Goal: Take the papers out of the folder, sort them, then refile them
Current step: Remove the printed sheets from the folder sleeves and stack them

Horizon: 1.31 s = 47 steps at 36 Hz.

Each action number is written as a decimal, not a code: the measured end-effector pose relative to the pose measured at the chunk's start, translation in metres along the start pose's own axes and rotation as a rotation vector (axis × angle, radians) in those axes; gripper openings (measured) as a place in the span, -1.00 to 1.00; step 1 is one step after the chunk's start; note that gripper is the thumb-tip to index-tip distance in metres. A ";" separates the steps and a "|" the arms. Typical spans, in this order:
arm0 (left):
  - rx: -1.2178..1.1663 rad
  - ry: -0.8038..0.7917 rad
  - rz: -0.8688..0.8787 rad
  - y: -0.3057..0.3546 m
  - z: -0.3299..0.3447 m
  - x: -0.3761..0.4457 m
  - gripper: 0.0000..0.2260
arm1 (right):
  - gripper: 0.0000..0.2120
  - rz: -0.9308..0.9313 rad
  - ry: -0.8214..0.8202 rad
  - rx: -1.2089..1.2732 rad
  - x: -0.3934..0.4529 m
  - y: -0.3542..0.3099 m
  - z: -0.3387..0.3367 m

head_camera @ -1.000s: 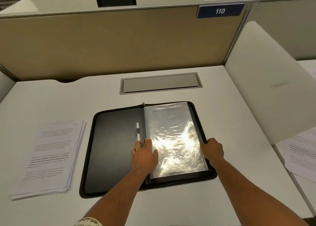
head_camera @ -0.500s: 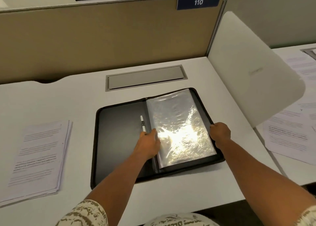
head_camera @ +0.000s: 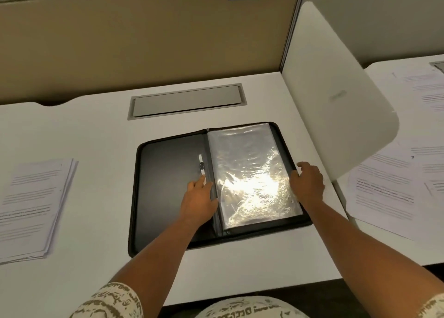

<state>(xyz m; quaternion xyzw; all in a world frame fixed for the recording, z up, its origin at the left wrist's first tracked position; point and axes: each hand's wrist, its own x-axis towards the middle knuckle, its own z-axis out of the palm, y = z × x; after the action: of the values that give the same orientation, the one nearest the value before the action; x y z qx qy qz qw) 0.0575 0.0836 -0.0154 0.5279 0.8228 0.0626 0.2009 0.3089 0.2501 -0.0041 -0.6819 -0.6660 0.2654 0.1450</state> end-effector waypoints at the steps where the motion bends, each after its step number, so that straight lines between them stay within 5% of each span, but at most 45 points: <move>1: 0.012 0.005 -0.006 0.001 0.001 0.001 -0.48 | -0.64 -0.097 -0.001 -0.046 -0.003 -0.001 0.004; 8: 0.045 -0.005 -0.009 0.003 0.004 0.001 -0.50 | -0.54 -0.580 -0.113 -0.304 -0.036 -0.015 0.051; 12: 0.163 -0.026 0.031 0.002 0.012 0.001 -0.53 | -0.45 -0.532 -0.296 -0.487 -0.042 -0.011 0.060; 29: 0.107 0.023 0.086 0.039 0.023 -0.008 -0.50 | -0.49 -0.343 -0.206 -0.542 -0.043 0.016 0.029; 41: 0.076 -0.065 0.098 0.000 0.014 -0.032 -0.46 | -0.39 -0.415 -0.184 -0.509 -0.070 -0.012 0.053; 47: 0.027 -0.005 0.109 -0.042 -0.002 -0.046 -0.47 | -0.52 -0.499 -0.178 -0.414 -0.101 -0.063 0.072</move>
<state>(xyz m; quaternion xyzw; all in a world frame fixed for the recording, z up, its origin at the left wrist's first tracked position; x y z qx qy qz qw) 0.0377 0.0245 -0.0149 0.5747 0.7931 0.0610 0.1921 0.2194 0.1440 -0.0108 -0.4867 -0.8624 0.1395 0.0053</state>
